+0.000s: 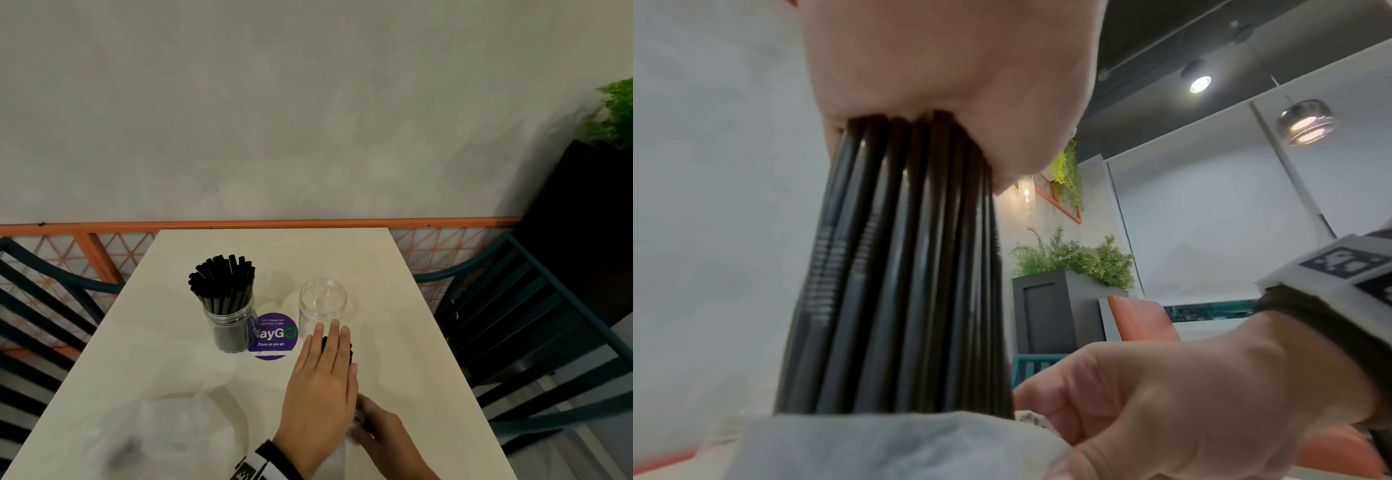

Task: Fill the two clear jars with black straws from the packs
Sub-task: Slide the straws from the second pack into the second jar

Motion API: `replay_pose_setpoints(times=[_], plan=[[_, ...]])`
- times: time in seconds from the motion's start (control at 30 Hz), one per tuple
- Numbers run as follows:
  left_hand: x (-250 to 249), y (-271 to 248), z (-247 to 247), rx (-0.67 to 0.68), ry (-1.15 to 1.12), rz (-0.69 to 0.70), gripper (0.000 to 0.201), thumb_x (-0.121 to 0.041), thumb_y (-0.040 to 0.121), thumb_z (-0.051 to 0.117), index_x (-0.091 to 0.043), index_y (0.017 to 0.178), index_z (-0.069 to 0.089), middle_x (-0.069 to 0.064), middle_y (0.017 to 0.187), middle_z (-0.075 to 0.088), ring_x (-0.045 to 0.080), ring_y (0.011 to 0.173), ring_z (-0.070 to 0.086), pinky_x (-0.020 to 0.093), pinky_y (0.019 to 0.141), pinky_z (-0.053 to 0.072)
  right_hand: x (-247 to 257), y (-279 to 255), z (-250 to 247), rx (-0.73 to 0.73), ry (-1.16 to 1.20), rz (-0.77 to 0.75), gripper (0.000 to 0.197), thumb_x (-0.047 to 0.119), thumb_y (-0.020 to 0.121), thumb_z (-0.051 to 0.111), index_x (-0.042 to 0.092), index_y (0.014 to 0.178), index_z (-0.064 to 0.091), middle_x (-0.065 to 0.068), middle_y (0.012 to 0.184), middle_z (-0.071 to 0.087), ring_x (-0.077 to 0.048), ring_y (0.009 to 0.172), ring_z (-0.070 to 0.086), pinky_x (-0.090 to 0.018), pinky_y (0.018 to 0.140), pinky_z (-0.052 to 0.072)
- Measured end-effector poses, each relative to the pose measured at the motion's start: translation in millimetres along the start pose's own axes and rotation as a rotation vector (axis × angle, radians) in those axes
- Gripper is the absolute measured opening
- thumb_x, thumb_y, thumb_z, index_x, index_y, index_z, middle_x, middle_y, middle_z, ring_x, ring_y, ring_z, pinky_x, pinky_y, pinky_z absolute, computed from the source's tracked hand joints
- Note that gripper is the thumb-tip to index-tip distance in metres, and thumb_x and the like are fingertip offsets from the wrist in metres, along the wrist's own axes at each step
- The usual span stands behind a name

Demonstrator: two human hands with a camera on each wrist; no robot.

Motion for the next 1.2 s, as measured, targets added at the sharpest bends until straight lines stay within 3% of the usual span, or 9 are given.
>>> replay_pose_setpoints(times=[0.17, 0.3, 0.37, 0.47, 0.63, 0.7, 0.8, 1.0, 1.2], plan=[[2, 2, 9, 0.116, -0.047, 0.062, 0.054, -0.033, 0.097, 0.009, -0.019, 0.129, 0.050, 0.001, 0.130, 0.059, 0.023, 0.123, 0.052, 0.037, 0.107, 0.020, -3, 5, 2, 0.007, 0.049, 0.029, 0.062, 0.008, 0.079, 0.070, 0.068, 0.089, 0.054, 0.045, 0.087, 0.061, 0.015, 0.089, 0.059, -0.004, 0.071, 0.046], [14, 10, -14, 0.006, -0.240, 0.045, 0.045, -0.039, 0.095, 0.022, -0.027, 0.136, 0.038, -0.005, 0.142, 0.046, 0.018, 0.132, 0.040, 0.025, 0.111, 0.024, 5, 3, -29, -0.153, 0.008, -0.016, 0.035, 0.070, 0.061, 0.066, 0.072, 0.093, 0.052, 0.006, 0.098, 0.067, -0.010, 0.092, 0.060, -0.023, 0.075, 0.053], [23, 19, -25, 0.008, -0.405, 0.028, 0.047, -0.039, 0.094, 0.029, -0.029, 0.139, 0.030, -0.008, 0.149, 0.031, 0.012, 0.138, 0.027, 0.018, 0.110, 0.017, 20, 6, -60, -0.233, -0.073, -0.057, 0.033, 0.043, 0.072, 0.073, 0.060, 0.097, 0.059, 0.006, 0.096, 0.062, -0.014, 0.080, 0.059, -0.013, 0.067, 0.046], [38, 37, -32, 0.003, -0.538, 0.012, 0.044, -0.033, 0.094, 0.039, -0.027, 0.137, 0.031, -0.007, 0.151, 0.026, 0.010, 0.133, 0.034, 0.019, 0.105, 0.028, 44, 16, -107, -0.351, -0.245, -0.111, 0.038, 0.003, 0.081, 0.066, 0.022, 0.114, 0.063, 0.017, 0.095, 0.052, -0.008, 0.084, 0.052, -0.006, 0.073, 0.038], [48, 74, -11, 0.073, -0.547, -0.004, 0.070, -0.045, 0.083, 0.056, -0.027, 0.139, 0.018, -0.005, 0.156, 0.008, 0.014, 0.132, 0.036, 0.023, 0.101, 0.035, 88, 40, -156, -0.572, -0.521, -0.280, 0.047, -0.009, 0.071, 0.071, 0.009, 0.114, 0.064, -0.006, 0.103, 0.059, -0.009, 0.096, 0.040, -0.036, 0.088, 0.042], [48, 91, 3, 0.074, -0.535, -0.009, 0.096, -0.055, 0.075, 0.061, -0.025, 0.144, 0.000, -0.002, 0.157, 0.001, 0.016, 0.139, 0.025, 0.027, 0.109, 0.029, 102, 54, -167, -0.639, -0.588, -0.371, 0.049, -0.012, 0.068, 0.073, 0.006, 0.113, 0.064, -0.010, 0.098, 0.061, -0.014, 0.095, 0.041, -0.037, 0.090, 0.043], [54, 112, 19, -0.042, -0.550, -0.100, 0.105, -0.060, 0.068, 0.065, -0.022, 0.144, 0.002, 0.001, 0.157, -0.007, 0.019, 0.138, 0.028, 0.031, 0.109, 0.033, 118, 77, -176, -0.699, -0.706, -0.464, 0.050, -0.013, 0.068, 0.072, 0.005, 0.113, 0.064, -0.008, 0.096, 0.059, -0.018, 0.097, 0.044, -0.037, 0.103, 0.032], [66, 133, 50, -0.149, -0.626, -0.198, 0.119, -0.078, 0.059, 0.051, -0.013, 0.145, 0.000, 0.007, 0.156, 0.006, 0.025, 0.139, 0.026, 0.039, 0.109, 0.035, 131, 112, -166, -0.616, -0.873, -0.633, 0.039, -0.011, 0.074, 0.065, 0.005, 0.109, 0.066, -0.004, 0.098, 0.056, -0.017, 0.099, 0.046, -0.046, 0.107, 0.026], [72, 133, 78, -0.143, -0.498, -0.264, 0.108, -0.084, 0.063, 0.036, -0.007, 0.138, 0.025, 0.012, 0.141, 0.042, 0.029, 0.125, 0.046, 0.047, 0.100, 0.044, 134, 122, -148, -0.483, -0.948, -0.711, 0.040, -0.011, 0.076, 0.064, 0.005, 0.113, 0.063, 0.000, 0.103, 0.047, -0.019, 0.099, 0.049, -0.044, 0.114, 0.022]])
Point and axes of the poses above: each hand's wrist, its own y-axis towards the middle knuckle, its own z-axis out of the palm, x = y × z, the point moved 6 cm from there along y, towards the middle knuckle
